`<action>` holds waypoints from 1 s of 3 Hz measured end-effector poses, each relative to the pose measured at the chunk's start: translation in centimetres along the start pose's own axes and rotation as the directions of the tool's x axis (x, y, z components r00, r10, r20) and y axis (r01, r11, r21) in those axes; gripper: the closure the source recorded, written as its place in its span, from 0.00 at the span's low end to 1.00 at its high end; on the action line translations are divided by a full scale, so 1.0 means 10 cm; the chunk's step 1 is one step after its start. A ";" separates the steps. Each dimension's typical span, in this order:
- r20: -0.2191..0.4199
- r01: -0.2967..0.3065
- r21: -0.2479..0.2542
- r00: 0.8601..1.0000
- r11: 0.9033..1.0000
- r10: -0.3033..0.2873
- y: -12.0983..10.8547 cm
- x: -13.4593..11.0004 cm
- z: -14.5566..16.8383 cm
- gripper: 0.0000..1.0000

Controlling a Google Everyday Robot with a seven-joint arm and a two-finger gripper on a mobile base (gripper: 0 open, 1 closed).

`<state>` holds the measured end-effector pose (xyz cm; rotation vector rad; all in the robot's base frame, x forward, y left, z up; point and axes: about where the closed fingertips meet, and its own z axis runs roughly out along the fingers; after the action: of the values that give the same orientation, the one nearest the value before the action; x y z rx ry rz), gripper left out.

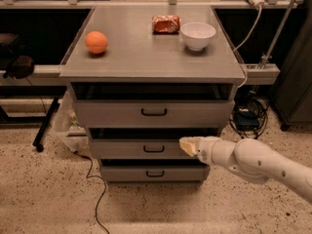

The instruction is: Open middle drawer

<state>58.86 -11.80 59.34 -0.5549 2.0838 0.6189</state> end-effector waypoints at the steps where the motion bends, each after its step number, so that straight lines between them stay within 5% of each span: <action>1: 0.062 -0.044 0.028 0.997 0.999 0.042 -0.18 0.08 0.36 1.00; 3: 0.130 -0.116 0.033 0.985 0.993 0.111 -0.55 0.18 1.34 1.00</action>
Offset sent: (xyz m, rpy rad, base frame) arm 0.0903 0.0260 -0.0895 0.0841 -0.0254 -0.1347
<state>69.41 -8.13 49.91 -0.3652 2.0119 0.6588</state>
